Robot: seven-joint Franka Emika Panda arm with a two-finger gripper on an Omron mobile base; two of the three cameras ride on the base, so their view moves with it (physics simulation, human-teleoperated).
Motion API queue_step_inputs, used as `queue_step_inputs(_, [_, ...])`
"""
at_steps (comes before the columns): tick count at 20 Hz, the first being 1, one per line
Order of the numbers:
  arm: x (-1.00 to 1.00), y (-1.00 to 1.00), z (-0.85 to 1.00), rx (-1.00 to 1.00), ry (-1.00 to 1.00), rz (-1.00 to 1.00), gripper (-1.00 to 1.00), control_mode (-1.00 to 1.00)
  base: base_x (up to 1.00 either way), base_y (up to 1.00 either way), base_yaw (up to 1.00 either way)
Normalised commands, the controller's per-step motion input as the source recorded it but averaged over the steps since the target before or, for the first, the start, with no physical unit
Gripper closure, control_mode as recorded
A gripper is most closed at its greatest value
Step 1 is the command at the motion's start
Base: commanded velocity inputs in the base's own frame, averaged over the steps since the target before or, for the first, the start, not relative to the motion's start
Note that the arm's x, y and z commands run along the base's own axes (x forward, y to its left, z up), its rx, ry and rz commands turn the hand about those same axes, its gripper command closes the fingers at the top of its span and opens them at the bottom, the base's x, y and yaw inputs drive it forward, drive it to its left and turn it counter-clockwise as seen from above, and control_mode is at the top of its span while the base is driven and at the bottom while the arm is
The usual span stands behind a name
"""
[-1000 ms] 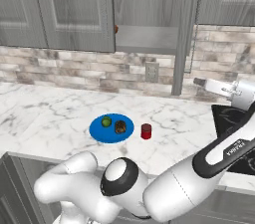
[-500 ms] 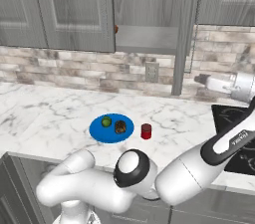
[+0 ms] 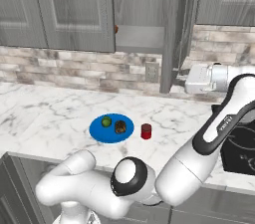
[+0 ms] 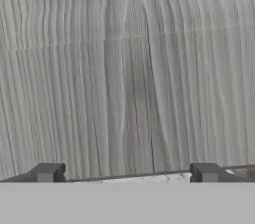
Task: Pick the avocado and bread from the counter and place them on the plate. Then pick the jam from the cabinet and place it next to the plate. Lastly close the cabinet door.
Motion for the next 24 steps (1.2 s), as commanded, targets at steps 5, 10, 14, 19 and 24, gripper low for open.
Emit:
queue_step_inputs(5, [0.00,1.00,-0.28,-0.01,-0.25,-0.10,-1.00,-1.00,0.00,0.00,0.00])
queue_step_inputs(10, [0.17,0.75,-0.19,0.00,-0.19,-0.20,-1.00,-1.00,0.00,0.00,0.00])
queue_step_inputs(14, [0.43,0.52,0.00,0.02,-0.12,-0.27,-1.00,-1.00,0.00,0.00,0.00])
queue_step_inputs(19, [0.44,0.44,0.03,0.01,-0.07,-0.28,-1.00,-1.00,0.00,0.00,0.00])
queue_step_inputs(24, [0.27,0.42,0.13,0.01,-0.03,-0.28,-1.00,-1.00,0.00,0.00,0.00])
